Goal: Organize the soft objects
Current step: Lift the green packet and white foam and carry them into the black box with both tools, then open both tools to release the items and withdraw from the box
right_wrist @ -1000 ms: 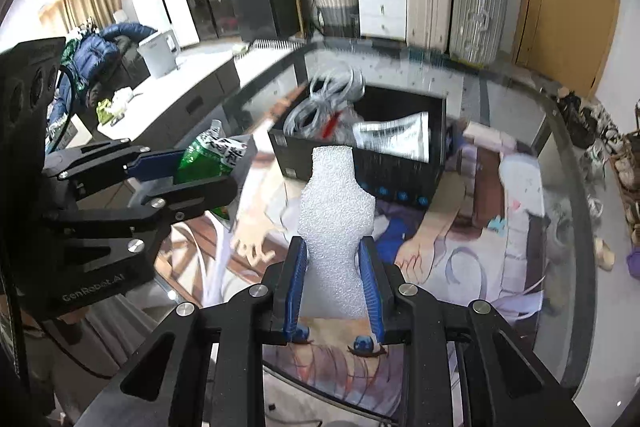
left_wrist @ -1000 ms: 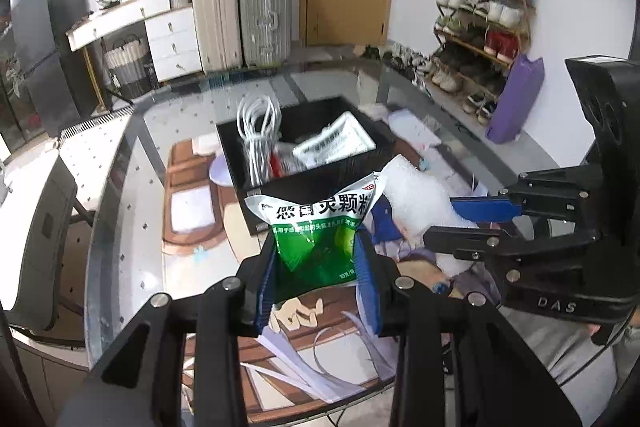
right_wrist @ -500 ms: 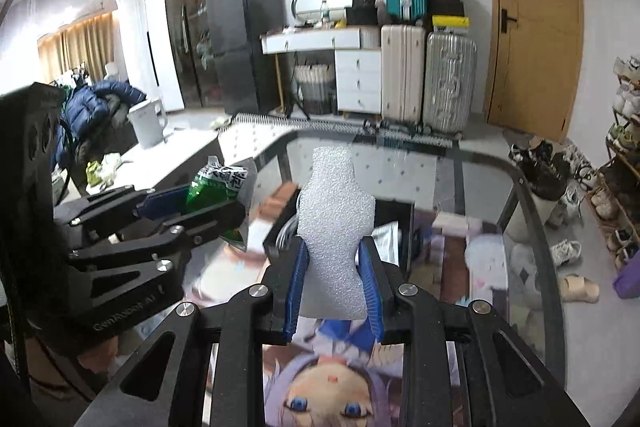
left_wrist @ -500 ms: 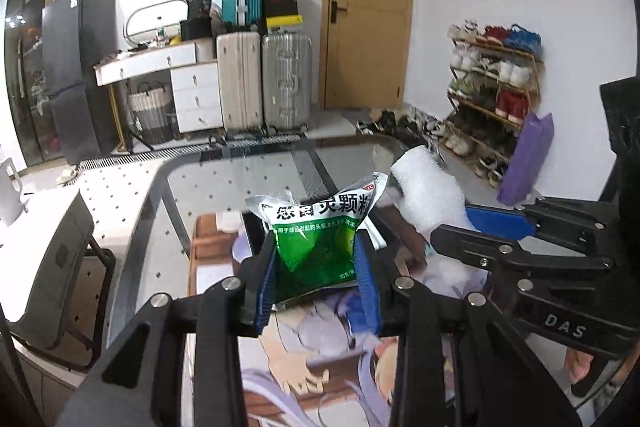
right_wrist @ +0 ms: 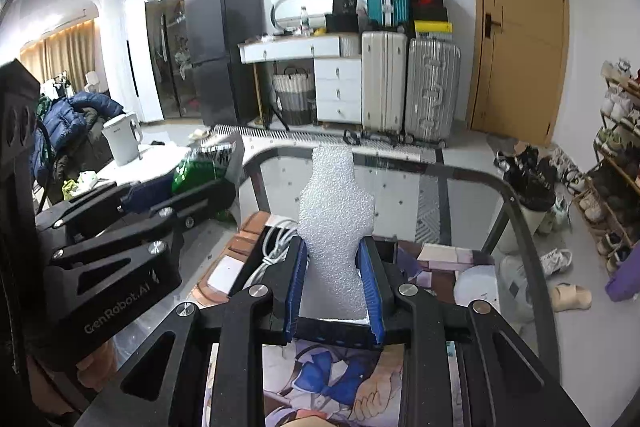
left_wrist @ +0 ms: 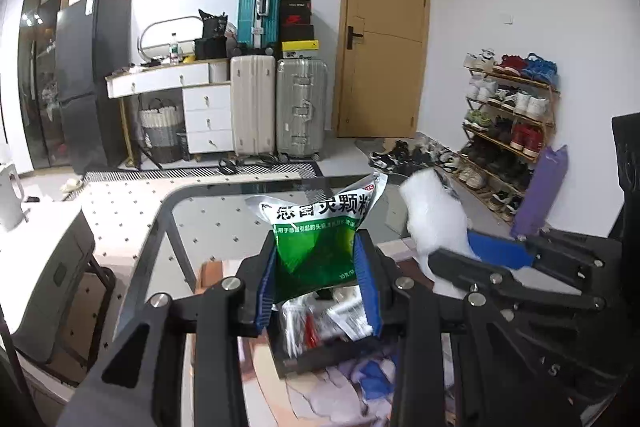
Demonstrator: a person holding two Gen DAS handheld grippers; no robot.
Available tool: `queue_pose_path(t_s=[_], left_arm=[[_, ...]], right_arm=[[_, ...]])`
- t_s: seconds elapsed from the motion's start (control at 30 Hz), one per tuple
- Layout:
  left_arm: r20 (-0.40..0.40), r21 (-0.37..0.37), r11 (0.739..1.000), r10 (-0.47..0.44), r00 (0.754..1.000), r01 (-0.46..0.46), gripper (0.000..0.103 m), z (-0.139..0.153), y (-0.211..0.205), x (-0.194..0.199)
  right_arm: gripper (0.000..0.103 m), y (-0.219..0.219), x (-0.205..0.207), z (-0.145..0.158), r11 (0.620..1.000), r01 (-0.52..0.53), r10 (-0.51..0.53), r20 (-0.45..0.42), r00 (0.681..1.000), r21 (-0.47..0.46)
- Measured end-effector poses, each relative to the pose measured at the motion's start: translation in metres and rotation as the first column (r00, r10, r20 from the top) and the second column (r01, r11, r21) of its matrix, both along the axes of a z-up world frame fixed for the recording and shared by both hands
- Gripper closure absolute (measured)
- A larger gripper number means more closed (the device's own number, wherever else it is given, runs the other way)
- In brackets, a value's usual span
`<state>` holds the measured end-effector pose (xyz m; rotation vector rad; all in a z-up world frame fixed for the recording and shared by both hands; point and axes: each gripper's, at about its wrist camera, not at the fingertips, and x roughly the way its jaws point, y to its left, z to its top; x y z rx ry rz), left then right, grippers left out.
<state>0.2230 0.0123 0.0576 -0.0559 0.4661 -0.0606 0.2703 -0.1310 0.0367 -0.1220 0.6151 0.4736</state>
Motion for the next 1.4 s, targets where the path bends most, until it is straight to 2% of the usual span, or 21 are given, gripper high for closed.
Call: queue_pose_path(t_s=[0.2,0.43,0.57,0.7,0.8,1.03,1.13,1.4], left_arm=[[-0.079,-0.062,0.998,-0.001,0.997,-0.003,0.068,-0.021,0.012,0.035],[-0.181,-0.018,0.999,0.033,0.983,-0.037,0.068,-0.051,0.006,0.059],[-0.265,-0.014,1.000,0.018,0.964,-0.022,0.068,-0.069,0.001,0.070],[-0.331,-0.061,0.998,-0.018,0.944,-0.002,0.068,-0.083,-0.002,0.075],[-0.352,-0.071,0.997,-0.011,0.936,-0.016,0.068,-0.090,0.000,0.076],[-0.385,-0.019,1.000,-0.001,0.923,-0.006,0.066,-0.102,-0.005,0.078],[-0.418,-0.007,1.000,0.011,0.908,-0.015,0.064,-0.109,-0.004,0.081],[-0.403,0.048,0.999,0.011,0.915,0.010,0.061,-0.112,-0.009,0.079]], right_arm=[[0.076,0.006,0.046,-0.021,1.000,0.024,-0.025,-0.076,0.997,-0.009],[0.076,0.011,0.083,-0.062,0.998,0.025,-0.034,-0.165,0.986,-0.056],[0.076,0.012,0.091,-0.083,0.997,0.009,-0.026,-0.219,0.975,-0.077],[0.076,0.013,0.094,-0.096,0.997,-0.007,-0.014,-0.256,0.967,-0.083],[0.076,0.013,0.096,-0.106,0.996,-0.019,-0.008,-0.286,0.958,-0.093],[0.076,0.012,0.100,-0.121,0.995,-0.024,-0.010,-0.326,0.945,-0.101],[0.076,0.012,0.101,-0.128,0.993,-0.027,-0.012,-0.341,0.940,-0.111],[0.074,0.011,0.100,-0.131,0.992,-0.035,-0.006,-0.336,0.942,-0.118]])
